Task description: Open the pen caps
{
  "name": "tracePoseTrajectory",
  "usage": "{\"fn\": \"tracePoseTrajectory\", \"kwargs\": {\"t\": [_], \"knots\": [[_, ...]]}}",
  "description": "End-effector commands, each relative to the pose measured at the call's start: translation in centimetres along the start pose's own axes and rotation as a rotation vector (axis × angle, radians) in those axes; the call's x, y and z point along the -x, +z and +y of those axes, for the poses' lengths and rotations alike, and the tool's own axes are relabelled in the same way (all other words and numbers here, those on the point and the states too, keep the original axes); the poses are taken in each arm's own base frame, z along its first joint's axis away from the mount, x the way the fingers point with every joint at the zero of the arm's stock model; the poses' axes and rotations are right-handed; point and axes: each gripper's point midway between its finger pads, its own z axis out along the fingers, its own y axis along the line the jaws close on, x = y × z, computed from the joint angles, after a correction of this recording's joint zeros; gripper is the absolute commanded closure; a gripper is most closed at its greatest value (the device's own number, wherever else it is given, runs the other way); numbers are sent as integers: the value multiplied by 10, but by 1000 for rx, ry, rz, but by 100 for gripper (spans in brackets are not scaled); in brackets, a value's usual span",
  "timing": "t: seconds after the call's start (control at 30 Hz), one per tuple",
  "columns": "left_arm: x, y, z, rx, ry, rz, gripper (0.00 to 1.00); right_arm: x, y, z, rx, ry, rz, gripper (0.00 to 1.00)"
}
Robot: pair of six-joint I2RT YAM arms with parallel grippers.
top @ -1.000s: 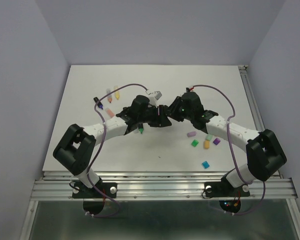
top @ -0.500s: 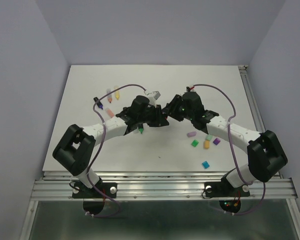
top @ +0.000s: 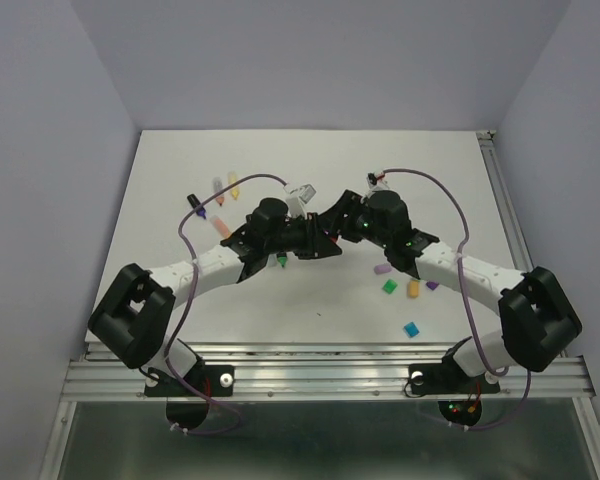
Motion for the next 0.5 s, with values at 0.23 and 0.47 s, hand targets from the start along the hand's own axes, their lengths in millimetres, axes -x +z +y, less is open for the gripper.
{"fn": "tracePoseTrajectory", "kwargs": {"t": [0.23, 0.47], "knots": [[16, -21, -52, -230, 5, -74, 100, 27, -48, 58, 306, -59, -183, 38], [17, -42, -83, -434, 23, -94, 100, 32, -73, 82, 430, -91, -213, 39]]}}
